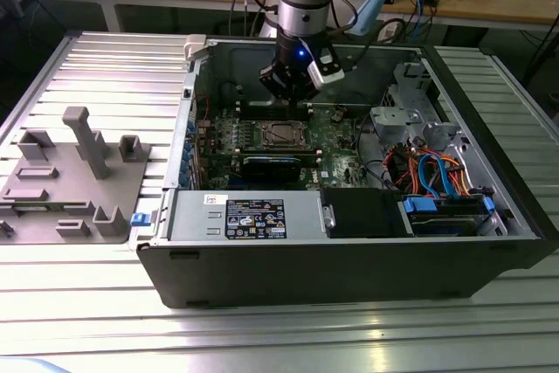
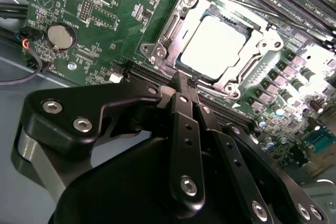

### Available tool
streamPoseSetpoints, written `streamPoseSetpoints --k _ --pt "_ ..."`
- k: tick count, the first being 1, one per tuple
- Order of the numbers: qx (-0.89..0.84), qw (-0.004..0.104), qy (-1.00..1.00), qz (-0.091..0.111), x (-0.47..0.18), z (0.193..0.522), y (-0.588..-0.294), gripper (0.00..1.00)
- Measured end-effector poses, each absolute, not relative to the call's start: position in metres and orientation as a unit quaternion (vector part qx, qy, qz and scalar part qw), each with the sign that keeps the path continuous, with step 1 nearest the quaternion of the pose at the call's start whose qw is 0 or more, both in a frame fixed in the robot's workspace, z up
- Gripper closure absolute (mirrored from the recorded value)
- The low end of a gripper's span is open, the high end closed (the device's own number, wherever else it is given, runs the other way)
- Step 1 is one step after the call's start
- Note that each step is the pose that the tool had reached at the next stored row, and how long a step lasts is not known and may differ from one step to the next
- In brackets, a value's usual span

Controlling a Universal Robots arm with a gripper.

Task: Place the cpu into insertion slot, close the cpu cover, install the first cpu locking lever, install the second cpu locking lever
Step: 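Install the second cpu locking lever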

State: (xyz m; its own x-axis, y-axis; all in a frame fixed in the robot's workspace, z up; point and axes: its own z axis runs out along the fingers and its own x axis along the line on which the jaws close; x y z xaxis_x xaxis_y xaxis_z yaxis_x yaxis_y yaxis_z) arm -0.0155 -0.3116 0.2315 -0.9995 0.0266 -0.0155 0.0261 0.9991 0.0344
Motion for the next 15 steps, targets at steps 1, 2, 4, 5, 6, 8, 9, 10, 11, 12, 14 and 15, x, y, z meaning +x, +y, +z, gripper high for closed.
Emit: streamPoseSetpoints --k 1,2,4,5,6,8,9,10,11,12,14,15 --pt "0.013 0.008 1.000 0.017 -0.015 0.232 -0.312 0.89" --pt "0.013 0.008 1.000 0.017 -0.015 0.232 -0.314 0.89" --pt "0.013 0.008 1.000 0.017 -0.015 0.232 -0.317 0.89" --pt "0.013 0.008 1.000 0.017 -0.015 0.232 -0.319 0.89" --pt "0.013 0.008 1.000 0.017 -0.015 0.231 -0.320 0.89" --pt "0.013 0.008 1.000 0.017 -0.015 0.232 -0.323 0.89" --pt "0.013 0.008 1.000 0.017 -0.016 0.232 -0.323 0.89" --pt "0.013 0.008 1.000 0.017 -0.016 0.233 -0.323 0.89" --pt "0.013 0.008 1.000 0.017 -0.016 0.234 -0.323 0.89" --pt "0.013 0.008 1.000 0.017 -0.015 0.236 -0.323 0.89" --pt "0.013 0.008 1.000 0.017 -0.015 0.239 -0.323 0.89" --pt "0.013 0.008 1.000 0.017 -0.015 0.241 -0.323 0.89"
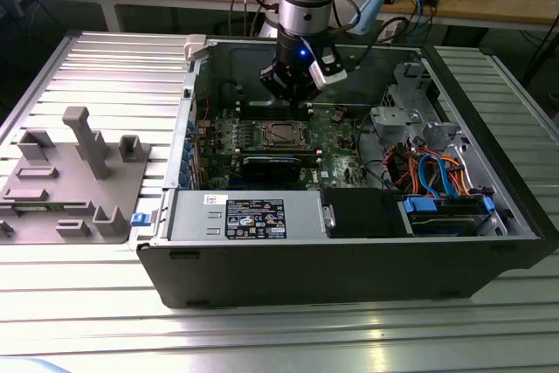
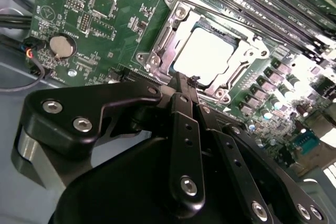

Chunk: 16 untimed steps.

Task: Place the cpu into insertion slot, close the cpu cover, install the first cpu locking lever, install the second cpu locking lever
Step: 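Install the second cpu locking lever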

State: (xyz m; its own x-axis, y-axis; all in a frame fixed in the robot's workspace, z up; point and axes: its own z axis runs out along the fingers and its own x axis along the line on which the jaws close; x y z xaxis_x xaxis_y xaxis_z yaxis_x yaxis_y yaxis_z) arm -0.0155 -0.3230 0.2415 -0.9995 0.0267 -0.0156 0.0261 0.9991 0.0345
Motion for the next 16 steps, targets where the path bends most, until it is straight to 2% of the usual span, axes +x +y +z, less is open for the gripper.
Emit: streamPoseSetpoints --k 4,8,16 --pt "0.013 0.008 1.000 0.018 -0.015 0.251 -0.324 0.89" --pt "0.013 0.008 0.999 0.047 -0.015 0.251 -0.330 0.89" --pt "0.013 0.008 0.999 0.049 -0.015 0.251 -0.355 0.89"
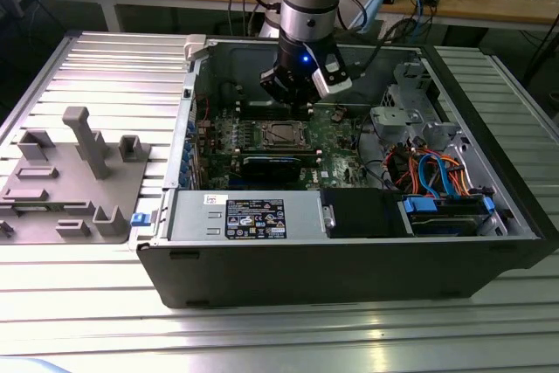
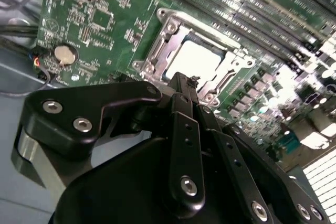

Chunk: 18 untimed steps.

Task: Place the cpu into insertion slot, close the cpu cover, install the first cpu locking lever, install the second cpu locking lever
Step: 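Install the second cpu locking lever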

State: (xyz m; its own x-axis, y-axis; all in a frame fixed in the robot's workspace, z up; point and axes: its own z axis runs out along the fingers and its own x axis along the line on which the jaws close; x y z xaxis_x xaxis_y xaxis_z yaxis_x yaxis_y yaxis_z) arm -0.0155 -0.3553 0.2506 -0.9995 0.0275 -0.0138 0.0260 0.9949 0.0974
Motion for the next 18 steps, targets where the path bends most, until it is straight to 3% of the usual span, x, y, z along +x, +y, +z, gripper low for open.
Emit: streamPoseSetpoints --k 18 --pt "0.013 0.008 0.999 0.049 -0.0164 0.2506 -0.3662 0.89"
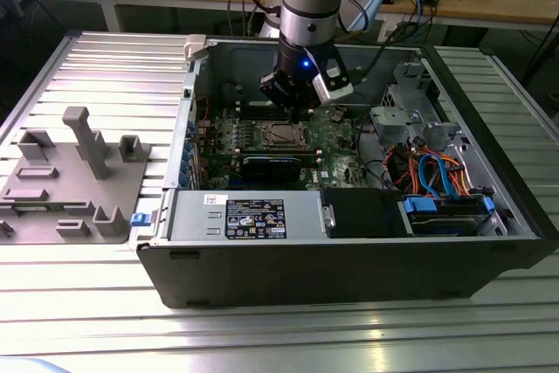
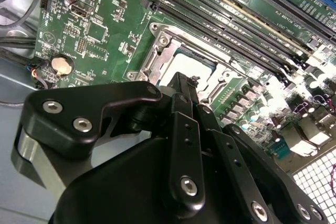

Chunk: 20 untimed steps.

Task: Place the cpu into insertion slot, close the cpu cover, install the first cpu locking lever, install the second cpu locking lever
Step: 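Install the second cpu locking lever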

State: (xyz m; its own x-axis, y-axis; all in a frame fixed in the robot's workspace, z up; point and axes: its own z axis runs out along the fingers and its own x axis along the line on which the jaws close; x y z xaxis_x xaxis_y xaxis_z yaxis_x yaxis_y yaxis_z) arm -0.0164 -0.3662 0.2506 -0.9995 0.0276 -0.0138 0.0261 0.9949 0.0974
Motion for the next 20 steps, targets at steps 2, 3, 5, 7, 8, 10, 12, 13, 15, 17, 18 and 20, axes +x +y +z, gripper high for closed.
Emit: streamPoseSetpoints --k 2,3,5,7,8,10,12,13,15,17,18,20 --pt "0.013 0.008 0.999 0.049 -0.017 0.251 -0.367 0.89" --pt "0.013 0.007 0.999 0.049 -0.017 0.251 -0.368 0.89" --pt "0.007 0.007 0.999 0.049 -0.017 0.250 -0.371 0.89" --pt "0.006 0.007 0.999 0.049 -0.017 0.250 -0.376 0.89" --pt "0.006 0.007 0.999 0.049 -0.017 0.250 -0.379 0.89" --pt "0.004 0.007 0.999 0.049 -0.017 0.250 -0.383 0.89" --pt "-0.003 0.006 0.999 0.049 -0.017 0.249 -0.384 0.89" --pt "-0.004 0.006 0.999 0.049 -0.017 0.249 -0.384 0.89" --pt "-0.020 -0.003 0.998 0.054 -0.022 0.245 -0.397 0.89" --pt "-0.020 -0.005 0.998 0.054 -0.026 0.244 -0.397 0.89" --pt "-0.020 -0.005 0.998 0.055 -0.029 0.243 -0.397 0.89" --pt "-0.020 -0.007 0.998 0.056 -0.033 0.242 -0.397 0.89"
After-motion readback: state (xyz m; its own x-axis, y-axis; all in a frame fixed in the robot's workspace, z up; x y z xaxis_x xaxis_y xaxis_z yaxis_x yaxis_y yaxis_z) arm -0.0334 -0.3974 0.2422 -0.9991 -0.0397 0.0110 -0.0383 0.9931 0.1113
